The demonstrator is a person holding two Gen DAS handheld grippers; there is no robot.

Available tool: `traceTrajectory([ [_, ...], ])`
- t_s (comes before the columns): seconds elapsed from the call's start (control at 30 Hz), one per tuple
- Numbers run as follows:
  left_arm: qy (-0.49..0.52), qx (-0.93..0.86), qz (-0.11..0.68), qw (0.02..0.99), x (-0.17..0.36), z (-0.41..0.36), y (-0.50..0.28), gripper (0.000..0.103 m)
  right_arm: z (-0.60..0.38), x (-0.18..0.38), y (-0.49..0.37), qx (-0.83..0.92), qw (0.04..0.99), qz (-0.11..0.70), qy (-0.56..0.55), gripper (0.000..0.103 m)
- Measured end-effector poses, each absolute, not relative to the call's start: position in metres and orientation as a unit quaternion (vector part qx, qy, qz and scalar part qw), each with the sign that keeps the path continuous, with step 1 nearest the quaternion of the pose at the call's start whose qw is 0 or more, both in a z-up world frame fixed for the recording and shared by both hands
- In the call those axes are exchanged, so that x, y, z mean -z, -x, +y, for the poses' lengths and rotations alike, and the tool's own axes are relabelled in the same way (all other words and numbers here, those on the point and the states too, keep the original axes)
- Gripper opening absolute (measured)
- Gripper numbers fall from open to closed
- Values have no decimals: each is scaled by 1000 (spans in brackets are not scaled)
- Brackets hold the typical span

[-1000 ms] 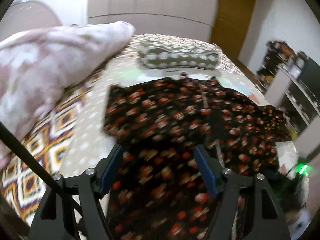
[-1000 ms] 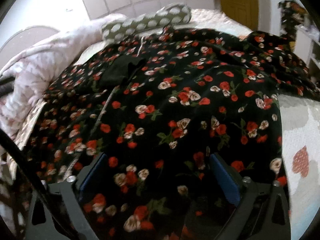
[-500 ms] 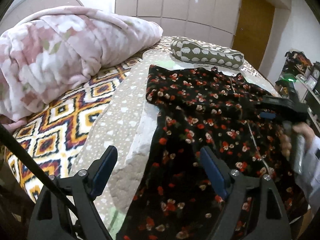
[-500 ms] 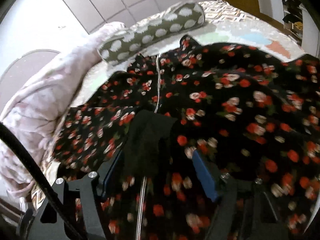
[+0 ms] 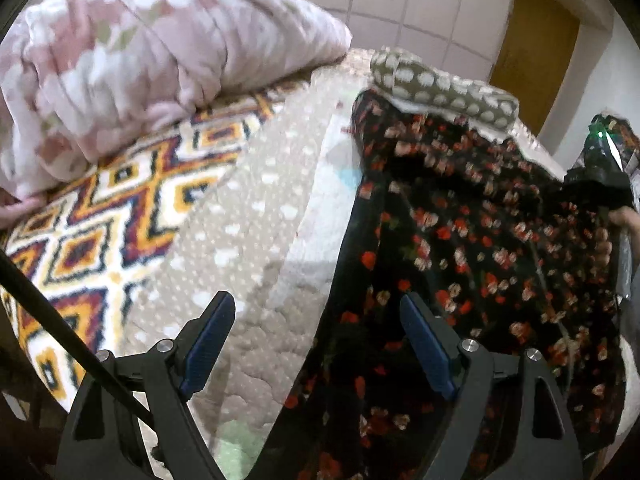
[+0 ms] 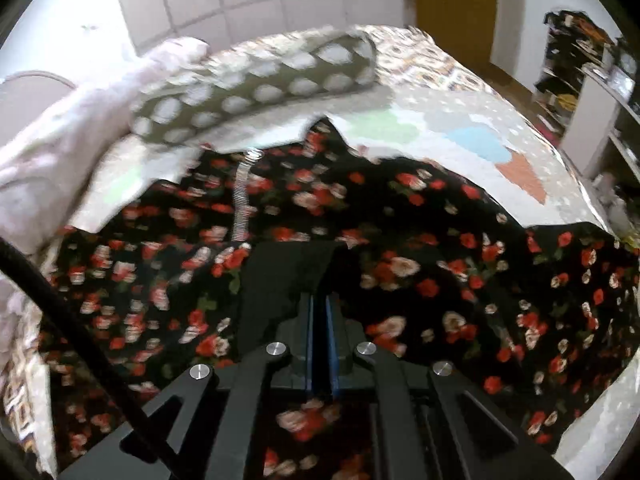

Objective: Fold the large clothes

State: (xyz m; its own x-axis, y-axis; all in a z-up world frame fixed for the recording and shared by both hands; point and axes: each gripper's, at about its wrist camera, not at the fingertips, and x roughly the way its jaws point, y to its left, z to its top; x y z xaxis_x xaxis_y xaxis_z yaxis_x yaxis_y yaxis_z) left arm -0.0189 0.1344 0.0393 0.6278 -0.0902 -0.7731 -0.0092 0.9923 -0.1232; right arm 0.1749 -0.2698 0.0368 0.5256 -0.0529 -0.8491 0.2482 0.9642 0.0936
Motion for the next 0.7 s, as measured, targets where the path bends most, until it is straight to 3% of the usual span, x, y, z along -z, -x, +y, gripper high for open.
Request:
traceTrajectory([
  [0.13, 51, 9, 456, 888, -21, 132, 15, 83, -271, -9, -176, 83, 850, 511, -94, 15],
  [0.3, 60, 17, 451, 890, -34, 129, 26, 83, -279, -23, -148, 71, 871, 469, -124, 46],
  [0.47, 57, 40, 431, 900, -59, 114, 45, 83, -321, -45, -92, 61, 880, 441, -165, 47],
  [0.7, 57, 67, 437, 895, -66, 86, 59, 83, -465, -35, 18, 155, 862, 400, -271, 47],
])
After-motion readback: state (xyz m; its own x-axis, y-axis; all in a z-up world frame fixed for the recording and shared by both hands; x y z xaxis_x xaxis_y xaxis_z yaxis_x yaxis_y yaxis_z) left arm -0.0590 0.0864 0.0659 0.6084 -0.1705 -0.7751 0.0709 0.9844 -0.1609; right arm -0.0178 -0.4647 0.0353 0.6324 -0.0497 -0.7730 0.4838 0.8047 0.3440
